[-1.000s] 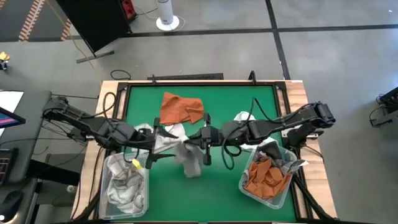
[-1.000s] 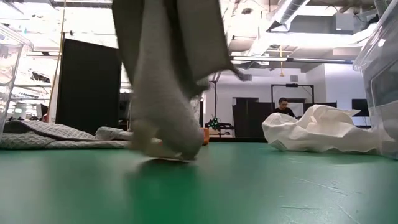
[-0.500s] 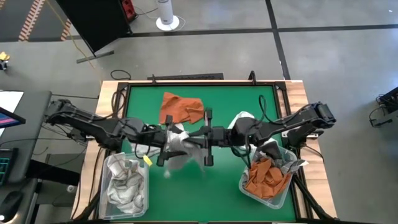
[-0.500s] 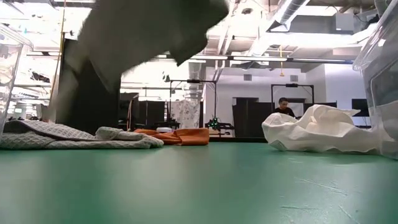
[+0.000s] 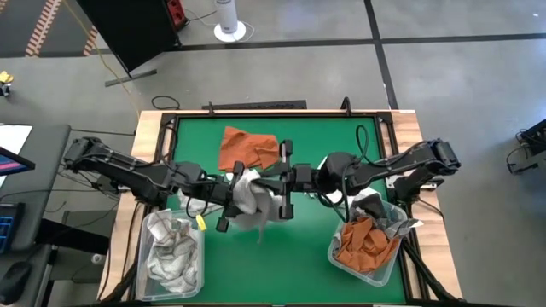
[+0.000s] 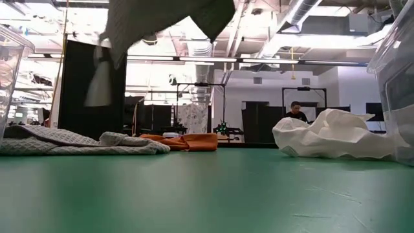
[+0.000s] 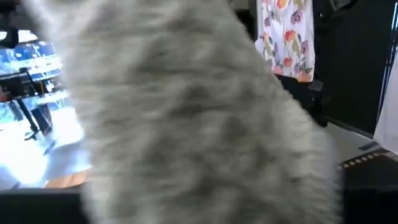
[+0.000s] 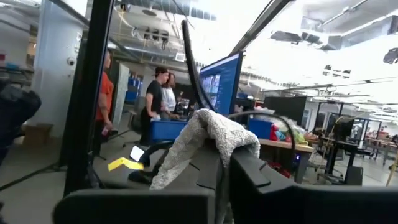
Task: Sort towels by color in basket
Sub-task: Put the gray towel into the left transparent bin
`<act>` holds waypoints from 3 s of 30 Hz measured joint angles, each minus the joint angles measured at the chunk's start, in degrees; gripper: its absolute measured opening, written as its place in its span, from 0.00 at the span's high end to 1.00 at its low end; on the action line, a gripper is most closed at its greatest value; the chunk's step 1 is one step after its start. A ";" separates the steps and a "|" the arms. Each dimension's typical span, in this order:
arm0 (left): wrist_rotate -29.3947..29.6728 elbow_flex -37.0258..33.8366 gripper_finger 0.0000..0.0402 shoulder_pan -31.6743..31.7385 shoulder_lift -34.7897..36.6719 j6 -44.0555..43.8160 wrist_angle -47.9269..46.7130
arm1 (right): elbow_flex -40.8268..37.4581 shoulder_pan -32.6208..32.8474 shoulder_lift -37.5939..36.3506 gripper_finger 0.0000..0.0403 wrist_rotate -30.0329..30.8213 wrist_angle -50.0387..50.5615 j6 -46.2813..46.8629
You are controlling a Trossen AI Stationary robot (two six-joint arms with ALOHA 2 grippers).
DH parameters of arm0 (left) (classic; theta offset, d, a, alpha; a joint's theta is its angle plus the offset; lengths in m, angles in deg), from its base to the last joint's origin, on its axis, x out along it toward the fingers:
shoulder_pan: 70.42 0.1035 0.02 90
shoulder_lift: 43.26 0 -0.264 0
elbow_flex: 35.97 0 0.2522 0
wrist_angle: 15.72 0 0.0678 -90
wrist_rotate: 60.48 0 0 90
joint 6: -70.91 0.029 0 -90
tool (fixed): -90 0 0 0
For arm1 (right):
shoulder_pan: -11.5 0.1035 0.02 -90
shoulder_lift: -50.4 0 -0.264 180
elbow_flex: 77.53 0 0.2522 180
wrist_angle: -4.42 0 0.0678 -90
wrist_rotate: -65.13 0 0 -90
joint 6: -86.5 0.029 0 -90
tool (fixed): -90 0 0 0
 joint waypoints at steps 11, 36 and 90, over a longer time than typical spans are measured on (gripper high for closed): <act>-0.71 1.69 0.98 0.00 8.76 -5.90 -17.88 | 0.00 0.65 -6.27 0.50 1.77 24.45 6.76; -14.64 27.12 0.97 -12.42 11.48 -26.25 -77.37 | -0.85 -1.18 -19.02 0.32 27.30 70.22 30.53; -10.56 -3.41 0.97 -40.30 4.11 -73.81 -70.59 | -0.85 -3.58 -14.58 0.32 27.30 70.39 35.76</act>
